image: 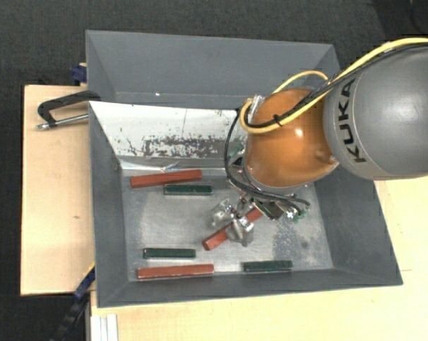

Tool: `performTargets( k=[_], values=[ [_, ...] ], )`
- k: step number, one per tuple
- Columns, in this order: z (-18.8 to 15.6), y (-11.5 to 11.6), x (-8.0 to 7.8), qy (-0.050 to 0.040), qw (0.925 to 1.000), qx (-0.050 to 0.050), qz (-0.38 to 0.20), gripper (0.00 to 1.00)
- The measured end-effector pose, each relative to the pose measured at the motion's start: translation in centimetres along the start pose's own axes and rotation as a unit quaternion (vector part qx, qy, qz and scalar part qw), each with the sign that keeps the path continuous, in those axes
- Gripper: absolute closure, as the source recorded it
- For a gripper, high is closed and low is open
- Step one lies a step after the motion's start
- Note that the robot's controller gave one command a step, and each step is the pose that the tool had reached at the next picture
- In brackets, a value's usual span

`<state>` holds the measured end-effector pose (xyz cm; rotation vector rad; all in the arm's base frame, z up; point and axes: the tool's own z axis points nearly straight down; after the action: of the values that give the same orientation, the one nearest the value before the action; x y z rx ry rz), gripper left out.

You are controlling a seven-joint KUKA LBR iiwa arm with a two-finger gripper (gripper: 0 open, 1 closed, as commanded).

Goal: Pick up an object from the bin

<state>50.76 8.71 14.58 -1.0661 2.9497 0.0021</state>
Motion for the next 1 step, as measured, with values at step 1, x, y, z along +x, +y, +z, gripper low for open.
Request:
performTargets(
  k=[1],
  values=[
    [0.0, 0.0, 0.0, 0.0, 1.0, 0.0, 0.0, 1.0]
  ],
)
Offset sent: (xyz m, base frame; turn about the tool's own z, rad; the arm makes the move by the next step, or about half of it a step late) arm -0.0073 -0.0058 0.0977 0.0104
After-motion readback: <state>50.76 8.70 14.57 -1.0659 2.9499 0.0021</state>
